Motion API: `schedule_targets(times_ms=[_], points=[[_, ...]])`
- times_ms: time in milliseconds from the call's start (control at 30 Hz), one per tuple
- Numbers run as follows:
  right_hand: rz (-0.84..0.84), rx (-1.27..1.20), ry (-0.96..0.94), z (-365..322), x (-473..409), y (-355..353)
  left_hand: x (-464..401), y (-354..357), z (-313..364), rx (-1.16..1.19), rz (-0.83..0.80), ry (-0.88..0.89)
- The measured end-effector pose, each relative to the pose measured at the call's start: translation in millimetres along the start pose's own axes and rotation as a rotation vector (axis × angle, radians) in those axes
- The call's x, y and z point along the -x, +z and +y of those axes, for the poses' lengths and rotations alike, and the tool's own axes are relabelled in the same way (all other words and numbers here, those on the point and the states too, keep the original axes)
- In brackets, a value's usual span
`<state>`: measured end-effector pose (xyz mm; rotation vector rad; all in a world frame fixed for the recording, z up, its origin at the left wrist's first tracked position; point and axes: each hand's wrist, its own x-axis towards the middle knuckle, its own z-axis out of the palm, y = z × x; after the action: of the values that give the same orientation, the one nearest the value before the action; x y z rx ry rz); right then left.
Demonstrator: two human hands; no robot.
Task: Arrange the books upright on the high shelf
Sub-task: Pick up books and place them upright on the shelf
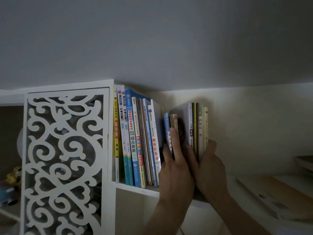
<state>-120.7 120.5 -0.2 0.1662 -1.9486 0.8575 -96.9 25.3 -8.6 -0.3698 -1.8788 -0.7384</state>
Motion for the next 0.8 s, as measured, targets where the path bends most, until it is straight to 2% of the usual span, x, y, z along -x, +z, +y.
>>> schedule_targets(times_ms=[100, 233, 333, 467, 567, 667, 800], points=[[-0.004, 0.004, 0.008, 0, -1, -4, -7, 5, 1, -0.046, -0.088, -0.097], [0.009, 0.025, 0.009, -2, 1, -5, -18, 3, 1, -0.164, -0.119, -0.167], [0.005, 0.004, 0.013, -2, 3, -9, -11, -20, 6, -0.103, -0.095, -0.124], [-0.031, -0.010, 0.051, -7, 4, -7, 27, -89, 1, 0.016, -0.020, -0.044], [-0.121, -0.008, 0.042, -29, 4, 3, 47, -134, -13, 0.008, 0.061, 0.014], [-0.319, 0.157, -0.066, -49, 4, 8, 49, -161, -21, -0.019, 0.105, -0.002], [-0.422, -0.032, 0.062, -43, -3, 3, 54, -180, -18, 0.019, 0.078, -0.022]])
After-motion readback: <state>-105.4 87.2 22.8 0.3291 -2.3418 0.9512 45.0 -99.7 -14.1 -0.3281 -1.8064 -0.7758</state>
